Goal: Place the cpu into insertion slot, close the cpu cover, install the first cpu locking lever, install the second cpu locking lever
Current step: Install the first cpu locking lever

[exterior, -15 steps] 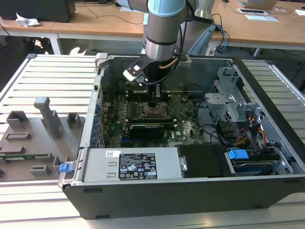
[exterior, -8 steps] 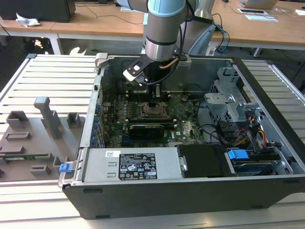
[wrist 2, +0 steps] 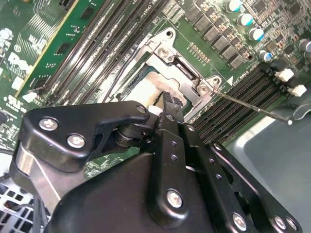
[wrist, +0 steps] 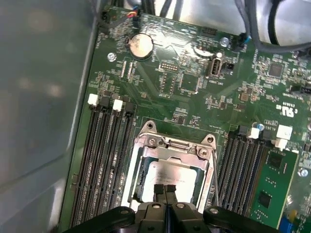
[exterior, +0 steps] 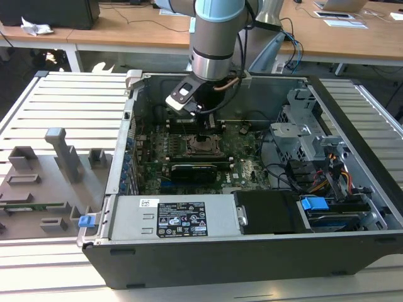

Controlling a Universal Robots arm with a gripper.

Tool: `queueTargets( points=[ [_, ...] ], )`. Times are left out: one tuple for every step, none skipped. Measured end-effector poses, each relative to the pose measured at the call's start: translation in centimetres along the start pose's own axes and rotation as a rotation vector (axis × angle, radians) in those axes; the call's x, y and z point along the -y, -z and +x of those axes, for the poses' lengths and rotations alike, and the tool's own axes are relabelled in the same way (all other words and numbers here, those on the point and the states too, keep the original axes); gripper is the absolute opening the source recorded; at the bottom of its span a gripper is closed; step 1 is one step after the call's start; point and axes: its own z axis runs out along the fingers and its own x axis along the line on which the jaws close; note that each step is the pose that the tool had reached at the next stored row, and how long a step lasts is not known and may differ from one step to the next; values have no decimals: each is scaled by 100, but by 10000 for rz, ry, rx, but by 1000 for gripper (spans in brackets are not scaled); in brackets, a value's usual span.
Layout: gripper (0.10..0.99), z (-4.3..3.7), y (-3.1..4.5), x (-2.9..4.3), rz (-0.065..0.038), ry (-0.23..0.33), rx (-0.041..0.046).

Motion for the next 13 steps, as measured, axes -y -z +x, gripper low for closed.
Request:
queueTargets(
  points=[
    [106, 0, 0, 0, -3, 262, 9],
    [106, 0, 0, 0, -8, 604, 22],
    [106, 0, 0, 0, -12, 939, 35],
    [106, 0, 0, 0, -14, 1116, 41],
    [106, 0, 0, 0, -16, 1294, 48],
    [106, 0, 0, 0, -18, 1422, 52],
    [106, 0, 0, 0, -20, 1582, 58],
    [106, 0, 0, 0, -22, 1706, 63],
    [106, 0, 0, 0, -23, 1816, 66],
    [106, 0, 0, 0, -24, 1943, 72],
    [106, 0, 0, 0, -26, 2027, 74],
    [106, 0, 0, 0, -28, 2235, 82],
    [106, 0, 0, 0, -31, 2426, 89]
  ],
)
